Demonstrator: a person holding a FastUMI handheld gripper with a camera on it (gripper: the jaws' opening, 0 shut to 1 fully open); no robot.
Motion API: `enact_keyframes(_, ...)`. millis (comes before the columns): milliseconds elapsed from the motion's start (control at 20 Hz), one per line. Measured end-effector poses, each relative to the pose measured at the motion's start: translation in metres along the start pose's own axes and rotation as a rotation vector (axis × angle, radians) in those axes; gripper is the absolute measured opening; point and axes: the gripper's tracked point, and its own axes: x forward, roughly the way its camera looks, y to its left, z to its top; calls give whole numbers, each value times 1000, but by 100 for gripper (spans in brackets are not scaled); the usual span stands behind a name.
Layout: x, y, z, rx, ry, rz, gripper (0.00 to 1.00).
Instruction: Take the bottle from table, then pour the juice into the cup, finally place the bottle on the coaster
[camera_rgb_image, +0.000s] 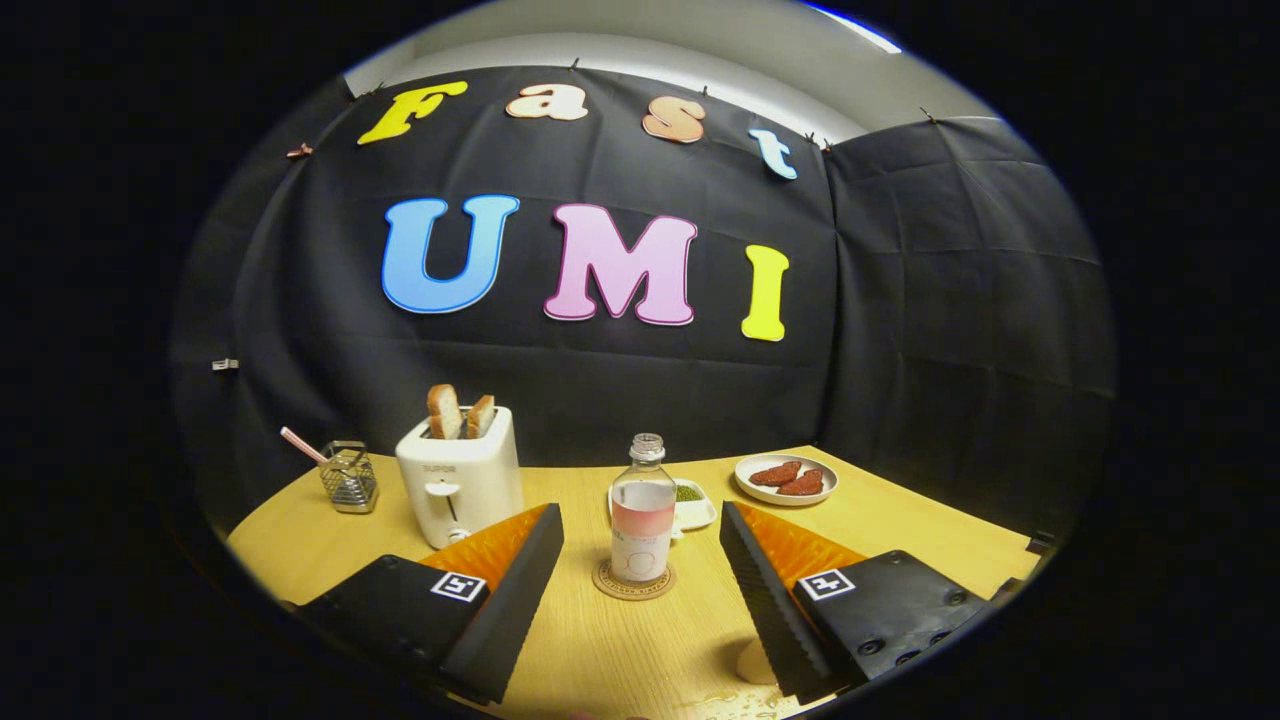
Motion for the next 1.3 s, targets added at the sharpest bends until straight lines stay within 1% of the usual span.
enact_keyframes(150,-35,9,33,-22,-53,32,97)
enact_keyframes(250,-54,23,45,-23,-63,76,97)
enact_keyframes(450,-92,56,69,24,-91,152,97)
enact_keyframes(650,-119,78,90,78,-113,194,97)
enact_keyframes(850,-135,83,104,60,-121,205,97)
enact_keyframes(1000,-139,76,112,44,-155,182,97)
enact_keyframes(1150,-140,77,105,83,-142,189,97)
enact_keyframes(1300,-141,78,110,109,-137,194,97)
